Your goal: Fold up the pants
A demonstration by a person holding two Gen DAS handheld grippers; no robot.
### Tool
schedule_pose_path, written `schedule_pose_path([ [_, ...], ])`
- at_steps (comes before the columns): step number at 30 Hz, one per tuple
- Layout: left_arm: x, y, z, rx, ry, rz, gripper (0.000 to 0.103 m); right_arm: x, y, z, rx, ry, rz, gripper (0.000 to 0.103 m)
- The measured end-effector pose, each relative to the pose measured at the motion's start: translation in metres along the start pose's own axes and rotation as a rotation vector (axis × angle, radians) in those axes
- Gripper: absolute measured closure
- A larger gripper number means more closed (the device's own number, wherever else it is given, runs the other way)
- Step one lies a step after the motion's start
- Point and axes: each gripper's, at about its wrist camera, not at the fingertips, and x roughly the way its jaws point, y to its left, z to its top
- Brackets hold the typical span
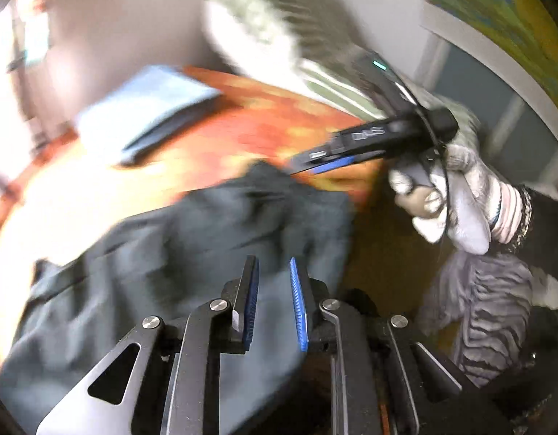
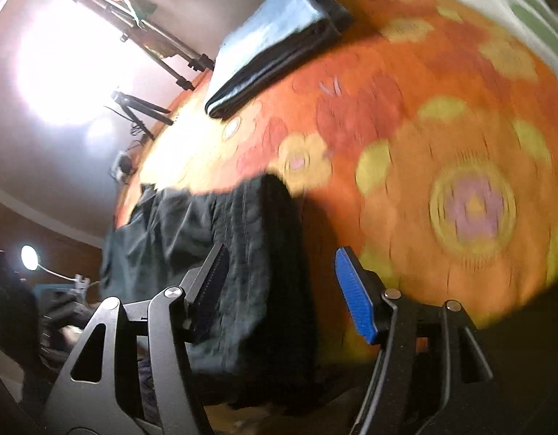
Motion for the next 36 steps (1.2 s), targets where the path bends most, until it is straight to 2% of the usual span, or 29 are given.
schedule_pose_path([
  [1,-0.012,0.018,-0.007,-0.04,-0.013,0.039,0.087,0.003,0.001,0.007,-0.007,-0.004,0.003,0.029],
  [5,-0.051,0.089,-0.051,-0.203,-0.022,0.206,0.087,0.026,0.006,0.032,-0.046,-0.003,0.041,0.022],
  [8,-0.075,0.138,-0.092,-0.349,-0.034,0.29,0.087,0.048,0.009,0.032,-0.05,0.05,0.064,0.021],
  [9,-0.08,0.148,-0.103,-0.376,-0.037,0.312,0.087,0.049,0.015,0.03,-0.083,0.04,0.052,0.018],
  [13,-0.098,0.186,-0.149,-0.504,-0.052,0.382,0.087,0.058,0.03,0.023,-0.131,0.079,0.079,0.018],
  [14,-0.099,0.192,-0.156,-0.528,-0.055,0.394,0.087,0.059,0.034,0.02,-0.149,0.072,0.059,0.018],
  [16,-0.101,0.205,-0.17,-0.573,-0.057,0.413,0.087,0.061,0.039,0.017,-0.175,0.059,0.022,0.028],
  [19,-0.097,0.214,-0.186,-0.612,-0.06,0.425,0.087,0.061,0.039,0.012,-0.152,0.071,0.062,0.052],
  [21,-0.097,0.217,-0.195,-0.631,-0.063,0.437,0.087,0.06,0.049,0.006,-0.168,0.071,0.038,0.058],
  [22,-0.097,0.219,-0.2,-0.647,-0.07,0.437,0.087,0.058,0.053,0.004,-0.178,0.061,0.012,0.071],
  [24,-0.099,0.221,-0.205,-0.665,-0.081,0.441,0.087,0.049,0.065,0.0,-0.204,0.026,-0.03,0.088],
  [29,-0.093,0.223,-0.21,-0.664,-0.082,0.438,0.087,0.025,0.081,0.008,-0.257,-0.055,-0.125,0.091],
  [30,-0.093,0.222,-0.21,-0.663,-0.085,0.437,0.087,0.024,0.081,0.009,-0.262,-0.073,-0.169,0.091],
  [34,-0.087,0.219,-0.206,-0.651,-0.083,0.43,0.087,0.022,0.074,0.016,-0.247,-0.092,-0.263,0.092],
  [36,-0.083,0.218,-0.203,-0.638,-0.079,0.424,0.087,0.019,0.076,0.016,-0.285,-0.114,-0.325,0.092],
])
